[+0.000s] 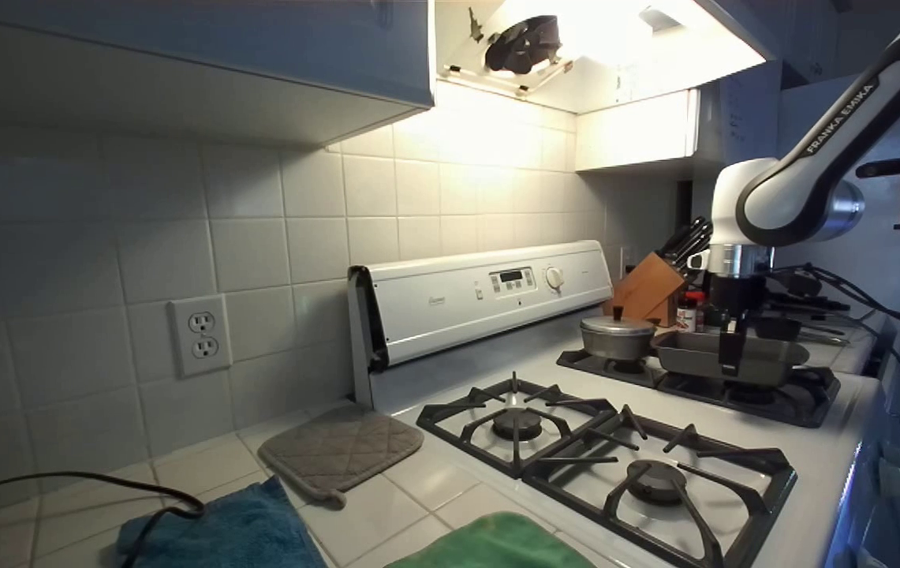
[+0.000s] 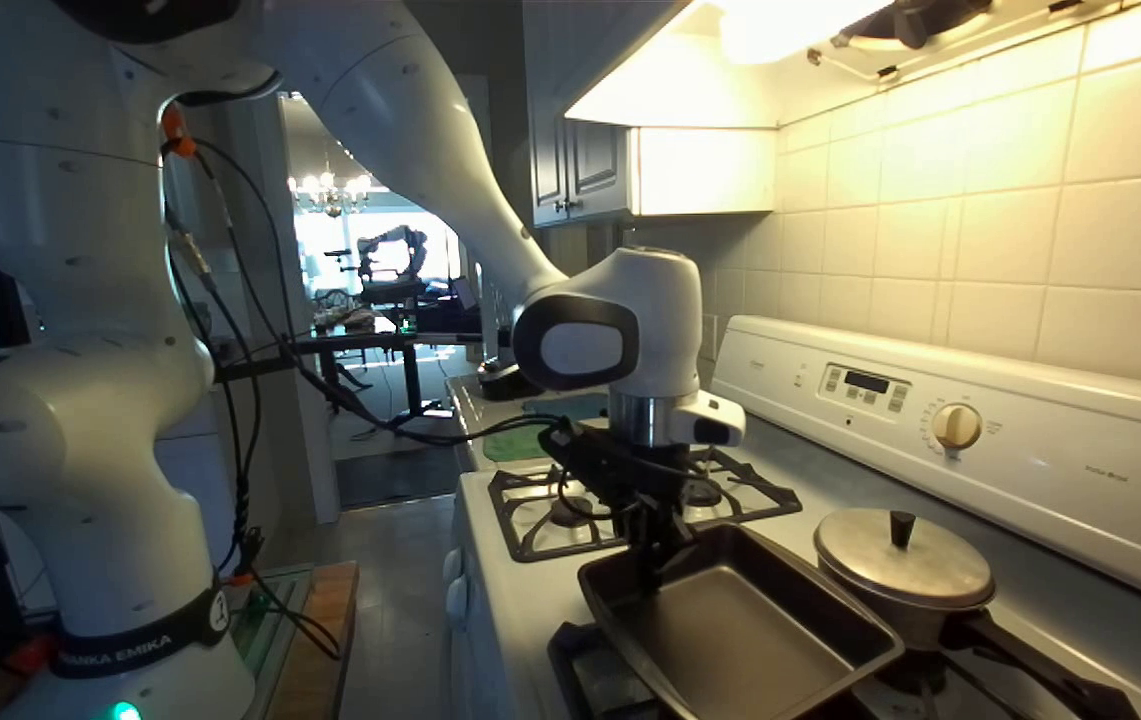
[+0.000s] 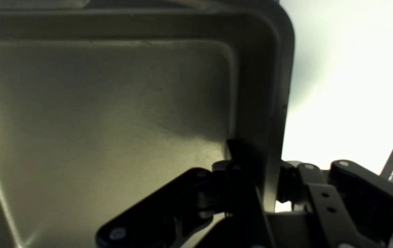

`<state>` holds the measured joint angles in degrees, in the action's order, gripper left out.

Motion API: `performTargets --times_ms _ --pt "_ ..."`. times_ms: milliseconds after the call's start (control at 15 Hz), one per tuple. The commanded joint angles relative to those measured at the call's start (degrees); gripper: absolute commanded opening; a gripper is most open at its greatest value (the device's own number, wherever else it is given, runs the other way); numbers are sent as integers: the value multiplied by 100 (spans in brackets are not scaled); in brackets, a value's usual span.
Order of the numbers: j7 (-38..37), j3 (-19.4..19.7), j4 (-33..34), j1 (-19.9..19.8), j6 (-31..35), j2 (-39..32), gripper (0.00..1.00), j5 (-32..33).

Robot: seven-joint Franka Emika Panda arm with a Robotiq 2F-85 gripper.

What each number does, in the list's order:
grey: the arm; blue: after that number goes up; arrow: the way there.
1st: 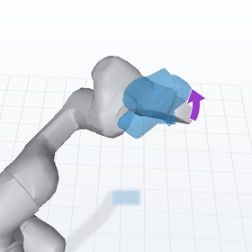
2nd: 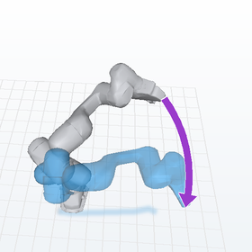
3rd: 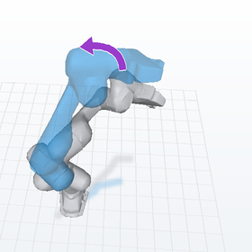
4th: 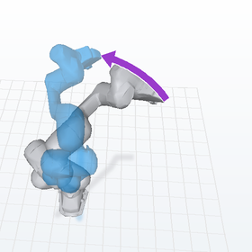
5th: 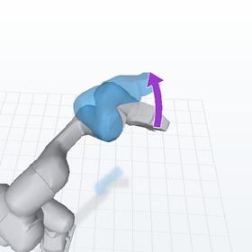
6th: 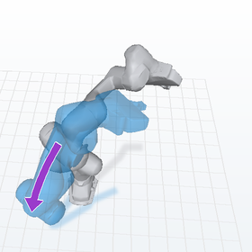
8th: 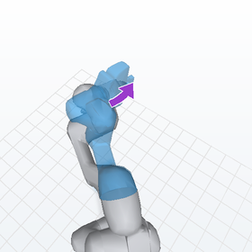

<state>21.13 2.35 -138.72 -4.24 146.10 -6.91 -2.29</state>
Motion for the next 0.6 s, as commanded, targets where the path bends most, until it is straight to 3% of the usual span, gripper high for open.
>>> performTargets --times_ms 0,533 --pt "-53 -117 -47 85 -167 166 2 156" --pt "-115 -238 -100 260 -276 331 2 427"
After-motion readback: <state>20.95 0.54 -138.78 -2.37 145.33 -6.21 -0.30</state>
